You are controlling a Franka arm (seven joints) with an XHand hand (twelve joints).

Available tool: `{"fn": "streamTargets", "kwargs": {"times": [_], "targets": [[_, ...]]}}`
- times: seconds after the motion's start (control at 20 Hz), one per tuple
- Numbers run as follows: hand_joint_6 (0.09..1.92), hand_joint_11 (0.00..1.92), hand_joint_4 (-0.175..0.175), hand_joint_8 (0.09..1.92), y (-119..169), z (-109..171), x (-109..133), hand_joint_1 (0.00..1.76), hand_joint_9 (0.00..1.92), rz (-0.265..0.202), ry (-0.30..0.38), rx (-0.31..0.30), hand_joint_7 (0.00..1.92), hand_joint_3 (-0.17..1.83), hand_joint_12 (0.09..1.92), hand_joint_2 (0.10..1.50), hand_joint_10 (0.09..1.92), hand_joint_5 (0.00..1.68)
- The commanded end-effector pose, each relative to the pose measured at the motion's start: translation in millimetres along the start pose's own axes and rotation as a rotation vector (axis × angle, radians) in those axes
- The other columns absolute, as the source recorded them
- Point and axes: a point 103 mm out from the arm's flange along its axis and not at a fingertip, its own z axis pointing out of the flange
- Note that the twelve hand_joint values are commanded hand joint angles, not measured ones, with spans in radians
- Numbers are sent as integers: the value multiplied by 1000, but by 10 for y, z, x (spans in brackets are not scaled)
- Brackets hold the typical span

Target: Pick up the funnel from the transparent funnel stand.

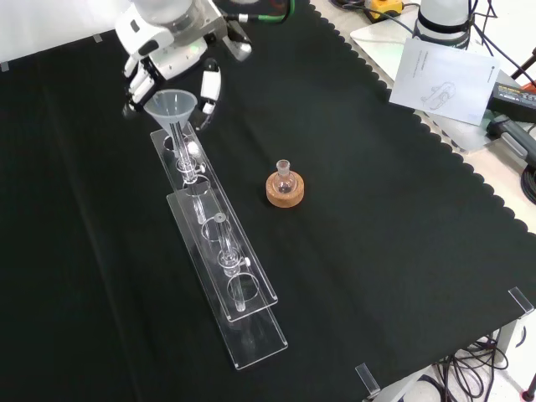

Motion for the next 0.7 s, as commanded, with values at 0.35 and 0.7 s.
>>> {"fn": "streamTargets", "kwargs": {"times": [0.35, 0.7], "targets": [[87, 621, -66, 818, -670, -397, -34, 648, 1019, 47, -117, -59, 687, 391, 1246, 844, 659, 530], [90, 623, -65, 817, -1171, -409, 129, 648, 1020, 117, -151, -43, 685, 397, 1244, 841, 658, 538]]}}
